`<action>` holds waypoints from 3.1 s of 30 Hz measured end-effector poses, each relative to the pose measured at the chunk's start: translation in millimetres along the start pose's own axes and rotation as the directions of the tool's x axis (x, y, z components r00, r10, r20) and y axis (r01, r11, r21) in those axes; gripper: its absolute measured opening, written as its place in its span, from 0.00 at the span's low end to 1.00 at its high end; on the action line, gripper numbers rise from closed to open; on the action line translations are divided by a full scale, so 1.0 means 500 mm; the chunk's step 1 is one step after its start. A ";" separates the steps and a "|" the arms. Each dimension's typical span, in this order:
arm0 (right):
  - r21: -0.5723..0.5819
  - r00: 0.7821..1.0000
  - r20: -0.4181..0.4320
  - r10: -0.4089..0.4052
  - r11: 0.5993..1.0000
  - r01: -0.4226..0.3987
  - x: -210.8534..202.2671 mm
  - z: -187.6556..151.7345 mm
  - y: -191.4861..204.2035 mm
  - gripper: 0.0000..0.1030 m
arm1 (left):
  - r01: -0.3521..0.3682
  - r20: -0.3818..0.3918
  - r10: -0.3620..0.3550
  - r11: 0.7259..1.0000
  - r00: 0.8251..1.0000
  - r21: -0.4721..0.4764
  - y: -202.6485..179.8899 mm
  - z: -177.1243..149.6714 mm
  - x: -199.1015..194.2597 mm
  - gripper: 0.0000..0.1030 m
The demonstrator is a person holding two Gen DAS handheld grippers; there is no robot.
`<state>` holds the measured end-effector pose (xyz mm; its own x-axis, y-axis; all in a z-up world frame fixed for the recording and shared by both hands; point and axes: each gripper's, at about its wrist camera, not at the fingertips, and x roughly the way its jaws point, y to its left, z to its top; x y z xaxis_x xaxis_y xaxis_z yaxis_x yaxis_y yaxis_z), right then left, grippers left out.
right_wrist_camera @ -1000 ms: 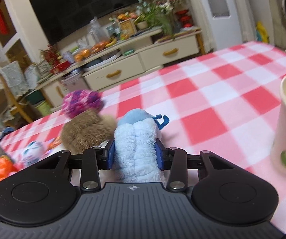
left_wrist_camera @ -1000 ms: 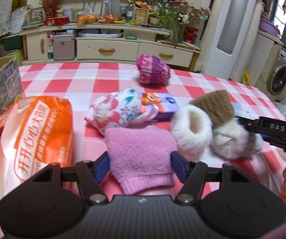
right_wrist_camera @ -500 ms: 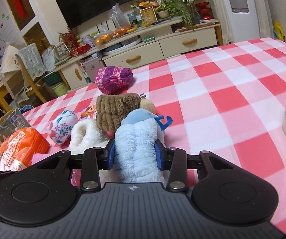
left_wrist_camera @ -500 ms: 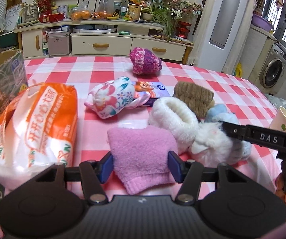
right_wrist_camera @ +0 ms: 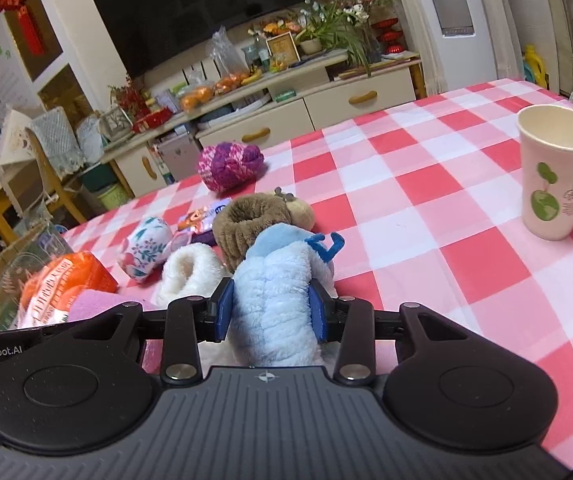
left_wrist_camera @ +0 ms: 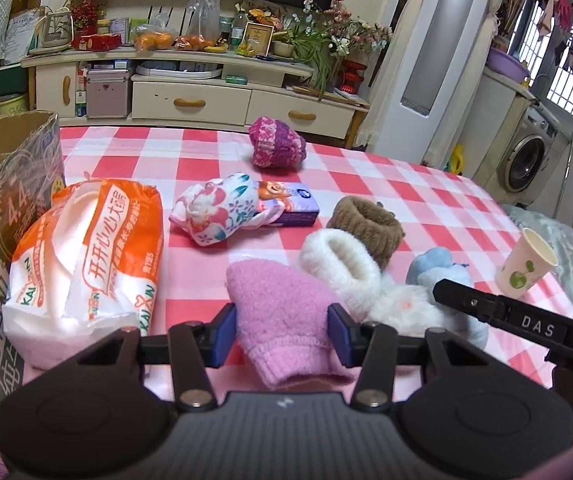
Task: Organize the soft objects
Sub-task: 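Close left gripper on pink sock while right gripper grasps light blue plush, then carry pink sock and blue plush over the box and open both grippers, then withdraw both open tools from the box back over the table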
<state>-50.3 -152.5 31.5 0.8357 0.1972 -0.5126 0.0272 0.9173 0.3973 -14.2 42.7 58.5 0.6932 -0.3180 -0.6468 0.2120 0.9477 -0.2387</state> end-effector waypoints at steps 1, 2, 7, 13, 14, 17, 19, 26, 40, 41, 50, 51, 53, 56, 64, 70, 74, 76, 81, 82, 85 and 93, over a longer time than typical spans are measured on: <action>0.009 1.000 0.007 -0.004 1.000 0.004 -0.003 -0.002 0.000 0.46 | 0.005 0.001 -0.005 1.000 1.000 -0.001 0.000 -0.001 -0.003 0.46; 0.022 1.000 0.012 -0.004 1.000 0.004 -0.006 -0.004 -0.002 0.45 | 0.009 0.002 -0.009 1.000 1.000 -0.001 0.001 -0.003 -0.006 0.46; 0.029 0.999 0.049 -0.014 0.999 0.013 -0.024 -0.005 0.002 0.37 | 0.033 0.013 -0.033 0.999 0.999 -0.006 0.004 -0.005 -0.021 0.46; -0.010 0.997 -0.010 -0.071 0.997 0.071 0.001 -0.021 0.007 0.41 | 0.048 -0.006 -0.048 0.999 0.999 -0.005 0.009 -0.014 -0.025 0.46; -0.025 0.996 -0.017 -0.087 0.996 0.087 0.006 -0.024 0.010 0.43 | 0.048 -0.010 -0.048 0.999 0.999 -0.002 0.008 -0.016 -0.026 0.46; -0.075 0.990 -0.025 -0.135 0.988 0.133 0.017 -0.030 0.020 0.53 | 0.048 -0.024 -0.048 0.999 0.999 0.006 0.008 -0.022 -0.025 0.46; -0.091 0.988 -0.032 -0.149 0.985 0.145 0.023 -0.035 0.022 0.56 | 0.047 -0.030 -0.047 0.999 0.998 0.012 0.008 -0.024 -0.024 0.46; -0.121 0.985 -0.013 -0.171 0.978 0.168 0.028 -0.035 0.023 0.34 | 0.055 -0.015 -0.055 0.998 0.998 0.009 0.007 -0.019 -0.035 0.45; -0.091 0.985 0.120 -0.122 0.987 0.133 -0.055 -0.001 0.049 0.20 | 0.083 0.063 -0.080 0.996 0.995 -0.037 0.033 0.011 -0.076 0.45; -0.094 0.986 0.124 -0.109 0.988 0.121 -0.058 0.002 0.055 0.19 | 0.083 0.071 -0.080 0.996 0.994 -0.043 0.038 0.013 -0.080 0.45; -0.145 0.989 0.134 0.061 0.989 -0.041 -0.070 0.032 0.159 0.19 | 0.067 0.167 -0.048 0.992 0.985 -0.109 0.094 0.052 -0.127 0.45; -0.155 0.987 0.133 0.085 0.986 -0.064 -0.070 0.035 0.175 0.19 | 0.062 0.180 -0.040 0.991 0.983 -0.118 0.103 0.057 -0.134 0.45; -0.173 0.983 0.129 0.131 0.979 -0.108 -0.066 0.044 0.206 0.19 | 0.053 0.206 -0.023 0.989 0.978 -0.141 0.122 0.065 -0.147 0.45; -0.190 0.971 0.126 0.203 0.966 -0.178 -0.058 0.058 0.256 0.20 | 0.030 0.250 0.017 0.982 0.968 -0.185 0.160 0.081 -0.171 0.45; -0.228 0.919 0.072 0.388 0.903 -0.364 -0.003 0.084 0.391 0.20 | -0.104 0.308 0.213 0.936 0.927 -0.335 0.290 0.109 -0.215 0.45; -0.264 0.875 -0.015 0.485 0.842 -0.471 0.072 0.077 0.471 0.20 | -0.186 0.274 0.325 0.882 0.905 -0.433 0.362 0.118 -0.211 0.45; -0.307 0.860 -0.077 0.505 0.808 -0.502 0.112 0.053 0.526 0.20 | -0.210 0.247 0.349 0.865 0.904 -0.455 0.385 0.118 -0.205 0.45; -0.331 0.861 -0.104 0.499 0.799 -0.503 0.127 0.047 0.543 0.21 | -0.223 0.235 0.357 0.863 0.904 -0.454 0.393 0.115 -0.202 0.45; -0.386 0.877 -0.142 0.459 0.790 -0.476 0.144 0.025 0.550 0.25 | -0.251 0.194 0.366 0.861 0.910 -0.443 0.402 0.111 -0.192 0.45; -0.391 0.881 -0.149 0.450 0.791 -0.470 0.149 0.022 0.551 0.26 | -0.258 0.186 0.368 0.860 0.911 -0.441 0.403 0.109 -0.190 0.45; -0.395 0.882 -0.162 0.443 0.790 -0.469 0.145 0.013 0.535 0.34 | -0.269 0.162 0.370 0.857 0.915 -0.439 0.405 0.107 -0.183 0.46; -0.356 0.886 -0.133 0.445 0.813 -0.461 0.110 0.005 0.501 0.93 | -0.261 0.180 0.364 0.865 0.914 -0.428 0.389 0.106 -0.196 0.55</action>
<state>4.0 87.3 104.8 0.6793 0.6286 -0.3786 -0.5587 0.7776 0.2885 -4.2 259.4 113.8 0.8347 0.0600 -0.5475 -0.2921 0.8910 -0.3477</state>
